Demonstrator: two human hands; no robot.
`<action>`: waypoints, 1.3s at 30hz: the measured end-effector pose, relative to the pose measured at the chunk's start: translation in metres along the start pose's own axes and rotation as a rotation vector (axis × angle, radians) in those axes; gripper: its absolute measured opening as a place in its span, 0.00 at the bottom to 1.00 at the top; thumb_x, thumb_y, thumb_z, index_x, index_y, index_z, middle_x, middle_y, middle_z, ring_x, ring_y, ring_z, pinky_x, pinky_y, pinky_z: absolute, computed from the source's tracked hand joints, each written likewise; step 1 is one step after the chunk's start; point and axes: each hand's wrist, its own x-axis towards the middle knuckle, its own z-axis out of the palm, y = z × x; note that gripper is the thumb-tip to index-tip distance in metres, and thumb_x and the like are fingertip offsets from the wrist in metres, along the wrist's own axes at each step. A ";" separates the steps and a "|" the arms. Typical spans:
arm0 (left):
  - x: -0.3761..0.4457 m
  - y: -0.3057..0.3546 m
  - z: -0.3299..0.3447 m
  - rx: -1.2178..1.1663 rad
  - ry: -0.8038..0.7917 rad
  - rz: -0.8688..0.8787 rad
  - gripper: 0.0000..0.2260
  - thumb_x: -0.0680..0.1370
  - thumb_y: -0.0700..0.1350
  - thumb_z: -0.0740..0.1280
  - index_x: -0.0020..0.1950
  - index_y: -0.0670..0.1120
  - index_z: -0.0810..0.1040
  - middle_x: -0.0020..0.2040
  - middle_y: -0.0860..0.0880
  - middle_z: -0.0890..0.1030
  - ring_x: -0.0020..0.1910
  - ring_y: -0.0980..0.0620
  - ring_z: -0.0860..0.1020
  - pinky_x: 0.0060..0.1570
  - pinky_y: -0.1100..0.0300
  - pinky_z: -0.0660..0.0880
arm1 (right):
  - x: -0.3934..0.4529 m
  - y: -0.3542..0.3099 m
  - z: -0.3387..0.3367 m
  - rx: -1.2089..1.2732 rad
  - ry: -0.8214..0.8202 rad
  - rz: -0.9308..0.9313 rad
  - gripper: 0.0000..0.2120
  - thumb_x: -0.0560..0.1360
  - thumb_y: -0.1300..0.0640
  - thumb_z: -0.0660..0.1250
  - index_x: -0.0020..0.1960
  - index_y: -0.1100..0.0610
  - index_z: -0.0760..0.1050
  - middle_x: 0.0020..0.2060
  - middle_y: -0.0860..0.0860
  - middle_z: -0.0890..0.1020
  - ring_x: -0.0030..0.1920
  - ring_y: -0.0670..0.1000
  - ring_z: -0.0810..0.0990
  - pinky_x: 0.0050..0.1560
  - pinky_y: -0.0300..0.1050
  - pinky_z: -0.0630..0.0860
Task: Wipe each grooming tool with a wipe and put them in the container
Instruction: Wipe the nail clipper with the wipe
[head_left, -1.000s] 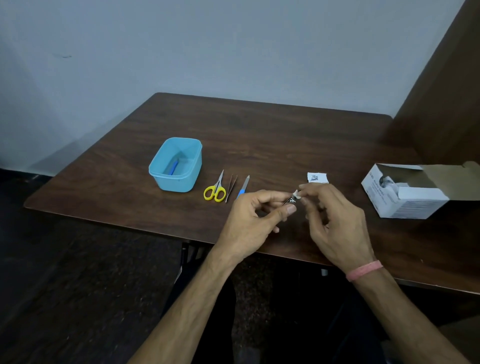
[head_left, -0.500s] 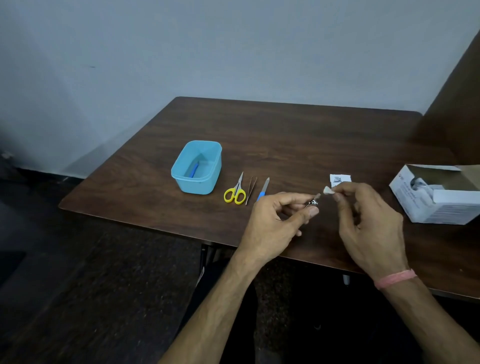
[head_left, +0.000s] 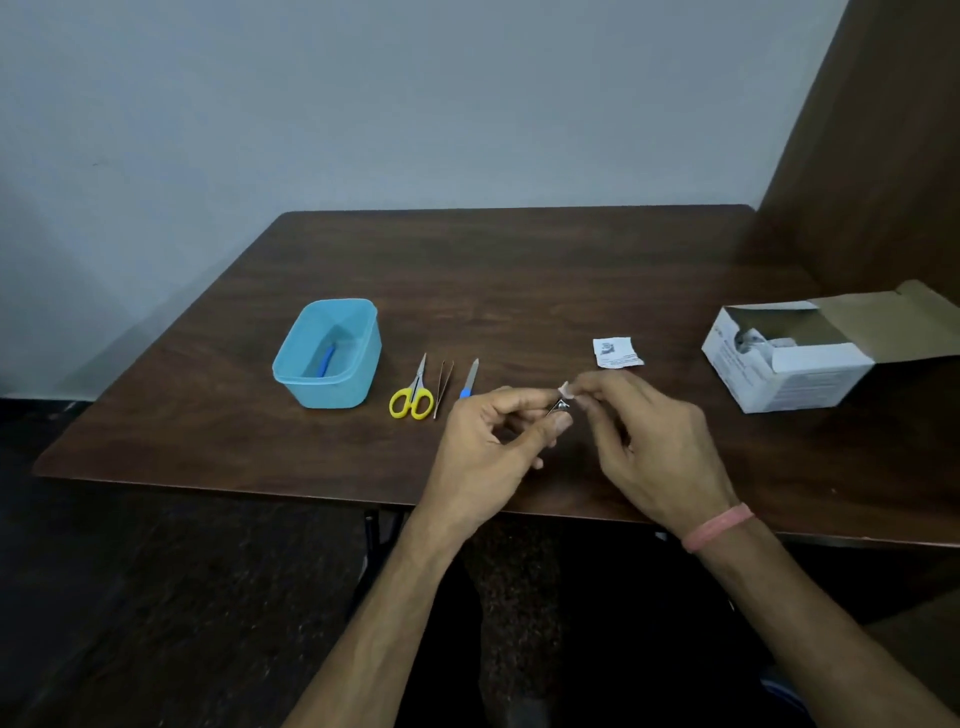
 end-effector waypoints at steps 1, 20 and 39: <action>0.000 0.000 0.000 -0.006 -0.002 0.001 0.10 0.82 0.38 0.79 0.62 0.47 0.91 0.49 0.41 0.87 0.43 0.54 0.84 0.39 0.60 0.83 | 0.001 0.002 0.001 -0.027 -0.017 0.016 0.07 0.84 0.58 0.72 0.60 0.49 0.82 0.55 0.42 0.86 0.48 0.45 0.85 0.44 0.49 0.83; 0.002 -0.003 0.000 -0.073 -0.011 -0.025 0.09 0.83 0.37 0.77 0.61 0.48 0.90 0.46 0.50 0.89 0.42 0.55 0.83 0.37 0.61 0.81 | 0.001 0.001 -0.003 0.007 0.032 0.072 0.06 0.85 0.57 0.71 0.60 0.49 0.81 0.48 0.42 0.86 0.39 0.43 0.79 0.42 0.48 0.81; 0.001 0.005 0.007 -0.178 0.108 -0.072 0.07 0.83 0.37 0.76 0.59 0.46 0.89 0.51 0.44 0.92 0.41 0.52 0.89 0.33 0.64 0.81 | 0.005 0.005 -0.005 0.162 -0.057 0.152 0.11 0.82 0.63 0.74 0.57 0.47 0.82 0.48 0.38 0.87 0.41 0.36 0.85 0.44 0.43 0.82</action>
